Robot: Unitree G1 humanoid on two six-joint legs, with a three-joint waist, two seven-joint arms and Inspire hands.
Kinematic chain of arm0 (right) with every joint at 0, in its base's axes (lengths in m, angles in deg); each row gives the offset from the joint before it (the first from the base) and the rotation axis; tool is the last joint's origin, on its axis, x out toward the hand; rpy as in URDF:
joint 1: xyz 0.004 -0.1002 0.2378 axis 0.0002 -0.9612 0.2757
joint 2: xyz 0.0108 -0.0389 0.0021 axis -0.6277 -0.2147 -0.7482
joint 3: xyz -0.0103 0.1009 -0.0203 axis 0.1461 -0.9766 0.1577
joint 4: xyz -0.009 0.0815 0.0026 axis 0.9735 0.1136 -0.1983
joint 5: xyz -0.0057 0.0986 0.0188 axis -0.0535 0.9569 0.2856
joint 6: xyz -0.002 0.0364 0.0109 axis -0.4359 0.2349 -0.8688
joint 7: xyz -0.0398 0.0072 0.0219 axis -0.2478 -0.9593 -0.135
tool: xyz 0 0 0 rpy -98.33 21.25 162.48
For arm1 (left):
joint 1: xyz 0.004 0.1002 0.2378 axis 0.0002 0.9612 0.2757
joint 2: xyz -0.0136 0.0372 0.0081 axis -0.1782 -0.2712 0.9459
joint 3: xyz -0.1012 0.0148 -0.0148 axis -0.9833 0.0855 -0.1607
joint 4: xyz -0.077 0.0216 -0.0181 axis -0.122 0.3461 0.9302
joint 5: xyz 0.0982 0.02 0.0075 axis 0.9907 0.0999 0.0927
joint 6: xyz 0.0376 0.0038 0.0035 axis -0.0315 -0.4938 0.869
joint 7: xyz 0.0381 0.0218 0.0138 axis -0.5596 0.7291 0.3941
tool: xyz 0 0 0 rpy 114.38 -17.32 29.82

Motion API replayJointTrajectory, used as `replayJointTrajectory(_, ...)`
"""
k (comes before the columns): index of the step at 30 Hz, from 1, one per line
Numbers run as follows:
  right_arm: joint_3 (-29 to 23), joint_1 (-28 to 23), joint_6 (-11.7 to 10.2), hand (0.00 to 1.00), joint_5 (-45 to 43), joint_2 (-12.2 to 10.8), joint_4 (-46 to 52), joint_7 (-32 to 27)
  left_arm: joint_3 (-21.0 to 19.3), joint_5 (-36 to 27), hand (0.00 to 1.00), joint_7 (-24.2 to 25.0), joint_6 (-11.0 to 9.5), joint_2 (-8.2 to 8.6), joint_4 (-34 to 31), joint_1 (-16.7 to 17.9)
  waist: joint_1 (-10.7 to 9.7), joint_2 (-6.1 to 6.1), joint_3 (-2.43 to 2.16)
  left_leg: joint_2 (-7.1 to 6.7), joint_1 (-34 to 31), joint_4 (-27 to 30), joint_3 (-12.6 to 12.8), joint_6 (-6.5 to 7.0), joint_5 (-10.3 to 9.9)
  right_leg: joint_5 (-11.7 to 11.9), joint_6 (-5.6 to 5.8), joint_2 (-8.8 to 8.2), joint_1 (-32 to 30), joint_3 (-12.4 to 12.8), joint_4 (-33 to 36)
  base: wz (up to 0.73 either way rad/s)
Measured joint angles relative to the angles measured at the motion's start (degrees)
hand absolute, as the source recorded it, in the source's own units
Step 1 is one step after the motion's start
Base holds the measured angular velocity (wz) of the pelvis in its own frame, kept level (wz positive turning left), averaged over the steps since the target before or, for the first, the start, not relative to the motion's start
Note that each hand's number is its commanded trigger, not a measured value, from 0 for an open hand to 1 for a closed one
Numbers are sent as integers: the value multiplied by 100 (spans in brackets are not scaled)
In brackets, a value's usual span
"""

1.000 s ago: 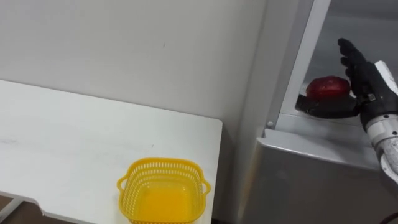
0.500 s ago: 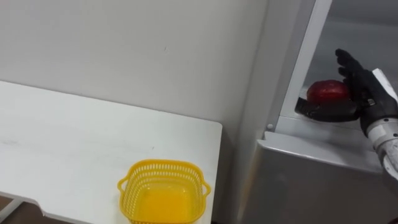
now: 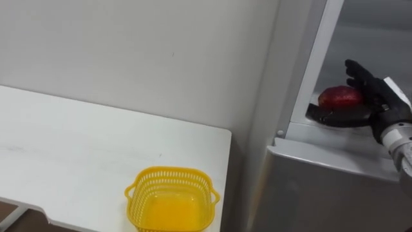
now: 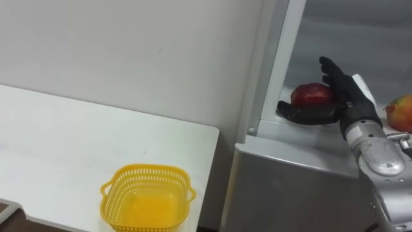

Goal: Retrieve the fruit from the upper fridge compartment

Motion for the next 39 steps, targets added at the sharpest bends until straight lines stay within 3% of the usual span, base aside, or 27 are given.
replayJointTrajectory(5,5,9,0,100,1,51,-44,124,9,-2,0,-30,44,1,118,-58,65,49,-23,1,16,2,-4,0,0,1,-1,10,19,-1,6,0)
replayJointTrajectory(21,147,422,43,100,3,101,-444,112,11,-3,0,-33,54,0,244,-114,120,83,-3,2,95,-18,-16,-1,0,-2,0,7,69,-6,-5,0)
replayJointTrajectory(24,148,430,44,100,136,101,-445,123,11,-3,0,-46,54,0,243,-118,114,67,-12,2,102,-20,-39,-1,0,-2,1,5,97,-13,-5,1)
replayJointTrajectory(31,170,425,53,100,318,92,-438,65,130,-64,0,-64,38,-31,211,-165,92,24,25,0,107,-17,-29,-1,0,-2,1,12,116,-20,-17,0)
replayJointTrajectory(39,170,244,148,100,449,82,-48,-133,123,-59,0,-67,10,-89,174,-116,50,-27,-1,-7,81,0,-6,-1,0,-1,1,-6,102,-47,-70,0)
